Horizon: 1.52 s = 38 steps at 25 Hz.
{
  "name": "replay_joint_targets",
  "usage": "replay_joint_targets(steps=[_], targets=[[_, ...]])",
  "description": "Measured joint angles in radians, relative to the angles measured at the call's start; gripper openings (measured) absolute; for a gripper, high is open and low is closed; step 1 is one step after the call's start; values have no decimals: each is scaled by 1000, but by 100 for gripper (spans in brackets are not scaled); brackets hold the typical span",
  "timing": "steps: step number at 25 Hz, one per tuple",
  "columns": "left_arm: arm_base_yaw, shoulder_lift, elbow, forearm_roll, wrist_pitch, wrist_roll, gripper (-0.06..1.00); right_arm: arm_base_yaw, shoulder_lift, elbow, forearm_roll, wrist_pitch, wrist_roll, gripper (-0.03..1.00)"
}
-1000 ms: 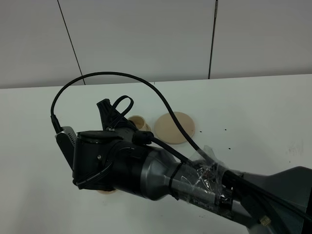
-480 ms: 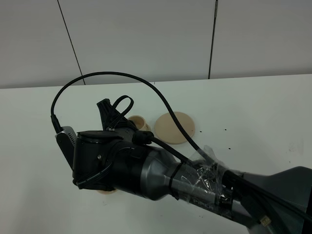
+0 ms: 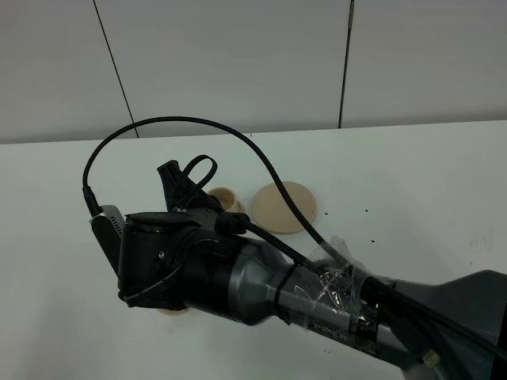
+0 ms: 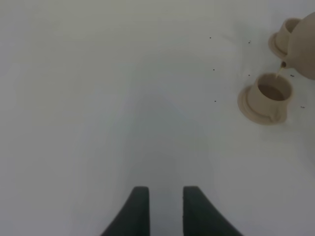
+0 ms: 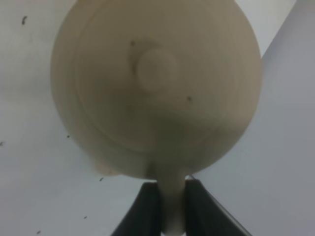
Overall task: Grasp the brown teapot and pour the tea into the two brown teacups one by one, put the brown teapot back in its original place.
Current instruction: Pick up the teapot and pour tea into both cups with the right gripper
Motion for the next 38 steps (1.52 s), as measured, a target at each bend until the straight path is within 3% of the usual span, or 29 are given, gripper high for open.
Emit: replay_joint_targets(steps=[38], targets=[[0,0,0,0,0,0,24,0,0,0,0,1,0,10]])
